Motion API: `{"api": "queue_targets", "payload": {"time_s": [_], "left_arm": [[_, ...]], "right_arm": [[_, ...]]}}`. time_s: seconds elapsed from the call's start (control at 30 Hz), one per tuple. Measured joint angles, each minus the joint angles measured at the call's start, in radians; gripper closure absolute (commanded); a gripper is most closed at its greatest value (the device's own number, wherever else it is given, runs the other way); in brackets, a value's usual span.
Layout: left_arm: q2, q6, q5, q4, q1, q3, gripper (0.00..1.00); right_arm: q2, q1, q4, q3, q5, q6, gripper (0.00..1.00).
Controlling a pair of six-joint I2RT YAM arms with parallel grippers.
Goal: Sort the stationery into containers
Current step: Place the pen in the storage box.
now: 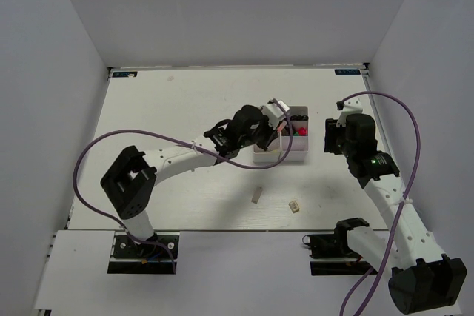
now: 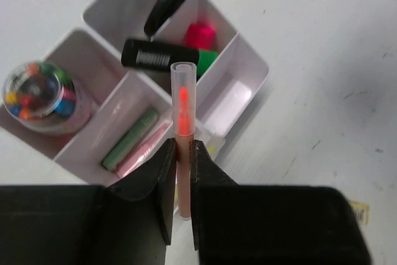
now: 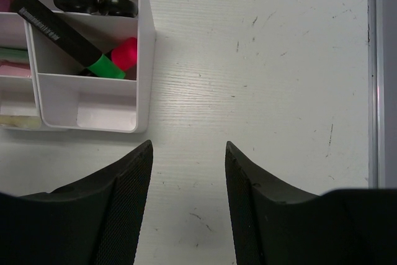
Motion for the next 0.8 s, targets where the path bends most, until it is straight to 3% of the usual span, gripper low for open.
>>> {"api": "queue_targets", "payload": {"time_s": [0.27,0.8], "left_arm": [[-0.001,0.002,0.083,0.053,0.061,-0.105,1.0],[0.022,0.003,0.19,0.129,0.107,-0.108,0.97]], "right_arm": [[0.001,0.0,0.011,0.0,0.0,-0.001,0.47],[0.012,0.0,0.015,-0.001,0.0,-0.004,0.47]]}}
